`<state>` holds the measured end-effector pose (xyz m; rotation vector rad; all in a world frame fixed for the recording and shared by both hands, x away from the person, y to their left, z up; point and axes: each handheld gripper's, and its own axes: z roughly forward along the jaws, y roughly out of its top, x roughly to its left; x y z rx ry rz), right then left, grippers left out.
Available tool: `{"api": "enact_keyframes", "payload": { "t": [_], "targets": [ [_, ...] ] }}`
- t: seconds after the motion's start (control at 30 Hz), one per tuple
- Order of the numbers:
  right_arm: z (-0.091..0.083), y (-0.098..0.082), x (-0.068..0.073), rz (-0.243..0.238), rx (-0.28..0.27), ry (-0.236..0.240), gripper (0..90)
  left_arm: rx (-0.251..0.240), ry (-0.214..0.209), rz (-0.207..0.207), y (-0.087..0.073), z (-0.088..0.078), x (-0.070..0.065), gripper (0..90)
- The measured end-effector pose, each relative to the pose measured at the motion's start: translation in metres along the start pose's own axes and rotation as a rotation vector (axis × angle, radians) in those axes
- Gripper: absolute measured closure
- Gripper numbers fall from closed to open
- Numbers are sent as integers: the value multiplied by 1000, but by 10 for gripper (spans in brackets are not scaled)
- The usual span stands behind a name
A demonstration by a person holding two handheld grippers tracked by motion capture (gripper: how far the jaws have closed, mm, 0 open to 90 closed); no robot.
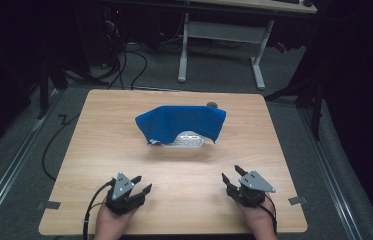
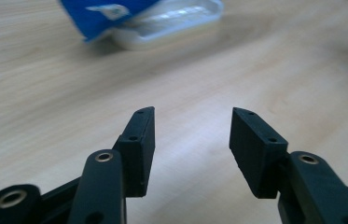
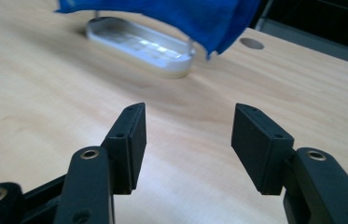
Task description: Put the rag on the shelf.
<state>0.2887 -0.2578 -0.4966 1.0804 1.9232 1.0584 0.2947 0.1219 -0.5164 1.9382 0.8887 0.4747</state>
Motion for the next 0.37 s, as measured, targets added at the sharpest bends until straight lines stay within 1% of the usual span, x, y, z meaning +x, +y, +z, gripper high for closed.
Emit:
{"api": "enact_keyframes", "payload": {
  "t": [0.07,0.1,0.13,0.17,0.2,0.27,0.33,0.37],
  "targets": [
    [-8,-5,6,6,2,18,454,11,-29,26,-2,0,-11,507],
    [-10,-7,9,2,11,29,454,15,-37,43,-2,1,-15,506],
    [-10,-9,11,-14,21,37,453,15,-38,55,-1,2,-16,504],
    [-10,-10,12,-19,26,39,452,12,-33,61,0,3,-17,503],
    [-8,-10,12,-21,32,37,451,13,-34,58,0,5,-16,502],
    [-4,-10,11,-1,36,39,447,18,-41,37,0,7,-12,501],
    [-2,-10,10,7,43,38,447,15,-35,26,-1,6,-9,501],
    [-1,-11,11,3,44,38,447,13,-31,19,-1,6,-7,501]
  ]
}}
